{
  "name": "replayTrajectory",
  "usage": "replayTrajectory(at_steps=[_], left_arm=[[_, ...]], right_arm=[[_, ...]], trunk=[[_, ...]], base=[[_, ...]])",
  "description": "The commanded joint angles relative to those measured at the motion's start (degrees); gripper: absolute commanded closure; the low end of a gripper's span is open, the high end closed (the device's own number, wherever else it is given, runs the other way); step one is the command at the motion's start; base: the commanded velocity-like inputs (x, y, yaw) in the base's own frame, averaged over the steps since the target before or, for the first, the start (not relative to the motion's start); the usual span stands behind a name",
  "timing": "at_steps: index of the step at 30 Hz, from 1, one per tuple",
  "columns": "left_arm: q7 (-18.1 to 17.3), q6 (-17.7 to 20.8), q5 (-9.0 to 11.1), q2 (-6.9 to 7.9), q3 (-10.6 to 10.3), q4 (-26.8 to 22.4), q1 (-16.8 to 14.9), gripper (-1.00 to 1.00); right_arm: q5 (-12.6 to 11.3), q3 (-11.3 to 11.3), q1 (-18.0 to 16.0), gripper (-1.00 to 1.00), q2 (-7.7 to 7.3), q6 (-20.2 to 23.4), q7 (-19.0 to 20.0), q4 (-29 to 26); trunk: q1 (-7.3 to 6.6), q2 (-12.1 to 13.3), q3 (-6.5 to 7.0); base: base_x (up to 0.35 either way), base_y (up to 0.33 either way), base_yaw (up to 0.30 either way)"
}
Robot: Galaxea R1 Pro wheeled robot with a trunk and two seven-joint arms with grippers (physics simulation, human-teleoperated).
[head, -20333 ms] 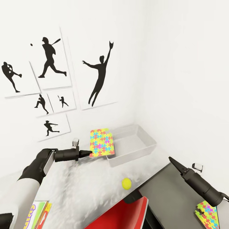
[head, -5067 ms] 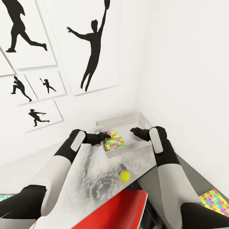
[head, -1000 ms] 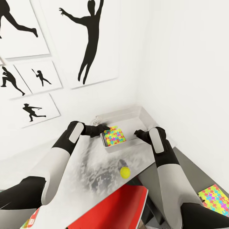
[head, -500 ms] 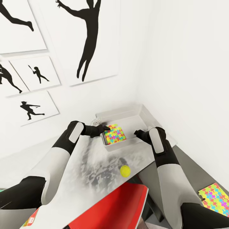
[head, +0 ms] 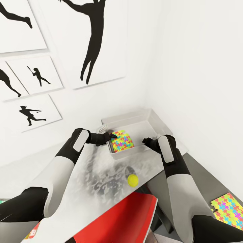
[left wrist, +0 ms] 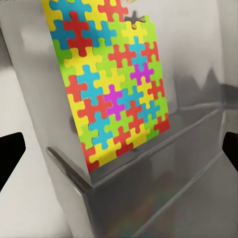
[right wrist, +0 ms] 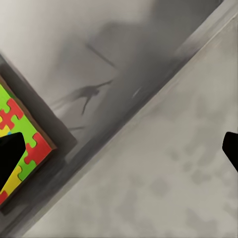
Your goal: Put all the toys in the child's room - the three board games (two on the bed and one on the table), the two jigsaw puzzles on the table, and the tennis ball on the table - inside the toy box on the table in the child's room.
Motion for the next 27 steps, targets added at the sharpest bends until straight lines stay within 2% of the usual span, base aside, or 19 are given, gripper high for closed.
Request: replayTrajectory(at_steps=[1, 12, 13, 15, 16, 27], left_arm=[[-0.16, 0.18, -0.19, 0.01, -0.02, -0.03, -0.03, -1.00], [-0.16, 0.18, -0.19, 0.08, 0.03, -0.03, -0.01, -1.00], [-0.16, 0.18, -0.19, 0.09, 0.05, -0.03, -0.02, 1.00], [-0.16, 0.18, -0.19, 0.09, 0.06, -0.03, -0.01, 1.00], [-0.16, 0.18, -0.19, 0.08, 0.06, -0.03, -0.02, 1.00], [-0.18, 0.17, -0.19, 0.09, 0.41, -0.03, -0.01, 1.00]], right_arm=[[-0.60, -0.11, -0.04, -1.00, 0.05, 0.09, -0.55, -0.06], [-0.53, 0.03, 0.03, -1.00, 0.05, 0.17, -0.55, -0.14], [-0.53, 0.04, 0.03, -1.00, 0.05, 0.17, -0.55, -0.14], [-0.52, 0.05, 0.03, -1.00, 0.05, 0.17, -0.55, -0.14], [-0.52, 0.06, 0.03, 1.00, 0.05, 0.18, -0.55, -0.15], [-0.52, 0.07, 0.03, 1.00, 0.05, 0.18, -0.55, -0.20]], trunk=[[0.03, -0.11, -0.11], [0.03, -0.11, -0.14], [0.03, -0.11, -0.14], [0.03, -0.11, -0.14], [0.03, -0.11, -0.14], [0.03, -0.11, -0.14]], base=[[0.000, 0.000, 0.000], [0.000, 0.000, 0.000], [0.000, 0.000, 0.000], [0.000, 0.000, 0.000], [0.000, 0.000, 0.000], [0.000, 0.000, 0.000]])
